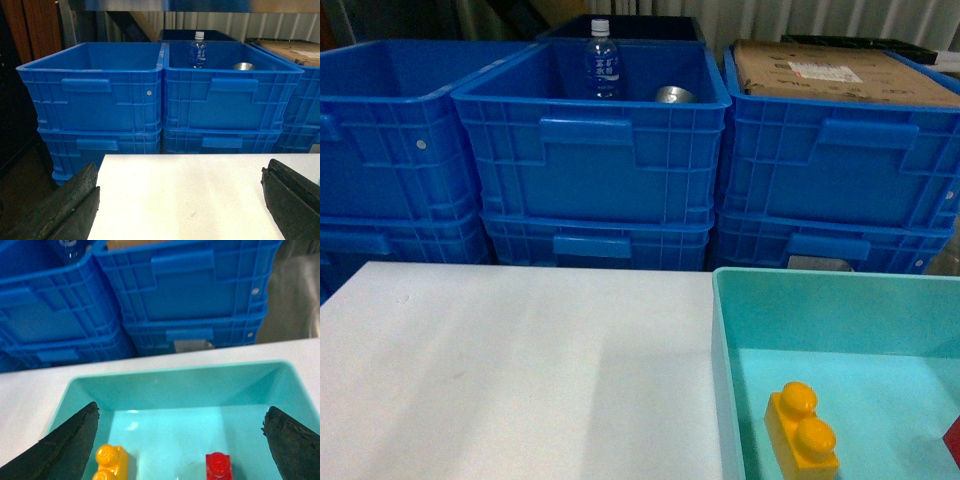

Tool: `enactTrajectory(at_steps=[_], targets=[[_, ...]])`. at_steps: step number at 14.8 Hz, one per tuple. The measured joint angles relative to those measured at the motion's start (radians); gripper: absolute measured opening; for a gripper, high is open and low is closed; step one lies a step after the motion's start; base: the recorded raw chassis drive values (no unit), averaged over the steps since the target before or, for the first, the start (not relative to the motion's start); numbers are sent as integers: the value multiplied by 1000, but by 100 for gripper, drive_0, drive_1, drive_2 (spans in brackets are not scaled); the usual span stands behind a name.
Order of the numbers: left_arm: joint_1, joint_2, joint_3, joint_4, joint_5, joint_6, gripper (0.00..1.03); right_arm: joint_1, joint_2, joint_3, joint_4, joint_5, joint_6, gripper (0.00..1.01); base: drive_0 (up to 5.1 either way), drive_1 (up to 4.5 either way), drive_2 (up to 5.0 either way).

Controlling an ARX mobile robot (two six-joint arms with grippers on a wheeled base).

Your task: Pick red block from blue box to shelf

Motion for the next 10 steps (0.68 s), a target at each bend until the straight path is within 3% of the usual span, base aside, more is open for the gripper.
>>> enactTrajectory(at_steps=[2, 5, 7, 10], targets=[[0, 0, 0, 0, 0, 0, 98, -12, 177, 77, -17, -51, -18, 98, 0, 0, 0], [0, 0, 0, 0, 0, 0, 98, -10, 307, 98, 32, -35, -101, 98, 0, 0, 0], [0, 0, 0, 0, 0, 0, 98, 0, 413, 119, 36, -34, -119, 98, 0, 0, 0], [0, 0, 0, 0, 0, 0, 98, 30, 607, 165, 140, 10, -154, 98, 0, 0, 0]])
